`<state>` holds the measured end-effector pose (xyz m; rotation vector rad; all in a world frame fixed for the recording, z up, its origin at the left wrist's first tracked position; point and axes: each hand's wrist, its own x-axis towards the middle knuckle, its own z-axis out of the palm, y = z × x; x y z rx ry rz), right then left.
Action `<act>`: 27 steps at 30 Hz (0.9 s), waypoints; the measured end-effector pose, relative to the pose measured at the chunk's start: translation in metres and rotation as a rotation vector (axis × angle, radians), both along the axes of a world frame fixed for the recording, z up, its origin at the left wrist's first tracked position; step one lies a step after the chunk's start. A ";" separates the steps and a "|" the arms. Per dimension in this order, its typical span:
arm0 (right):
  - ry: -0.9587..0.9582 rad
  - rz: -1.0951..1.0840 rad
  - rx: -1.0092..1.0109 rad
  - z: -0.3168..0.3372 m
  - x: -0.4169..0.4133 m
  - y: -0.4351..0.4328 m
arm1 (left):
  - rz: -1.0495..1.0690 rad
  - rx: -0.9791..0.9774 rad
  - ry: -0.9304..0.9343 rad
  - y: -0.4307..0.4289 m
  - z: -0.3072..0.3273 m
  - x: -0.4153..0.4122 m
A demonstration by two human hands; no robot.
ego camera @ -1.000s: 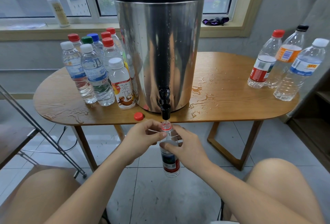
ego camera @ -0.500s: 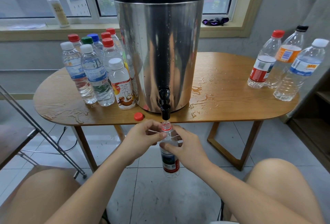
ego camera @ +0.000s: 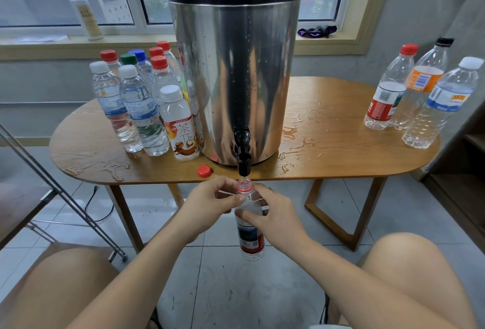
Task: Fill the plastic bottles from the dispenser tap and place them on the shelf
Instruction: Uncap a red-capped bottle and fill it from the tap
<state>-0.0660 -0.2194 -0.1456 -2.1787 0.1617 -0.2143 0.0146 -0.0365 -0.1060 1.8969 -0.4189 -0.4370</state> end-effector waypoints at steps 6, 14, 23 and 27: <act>0.010 -0.001 0.006 -0.001 0.001 0.000 | 0.001 0.002 -0.002 0.000 0.000 0.000; 0.015 -0.001 0.010 -0.003 0.001 0.001 | -0.002 0.001 0.006 0.000 0.000 0.000; 0.001 0.003 0.006 -0.002 0.001 0.001 | 0.004 0.014 -0.006 -0.001 0.000 0.000; -0.001 0.002 0.004 -0.001 0.000 0.001 | 0.007 0.007 -0.006 -0.001 0.000 -0.001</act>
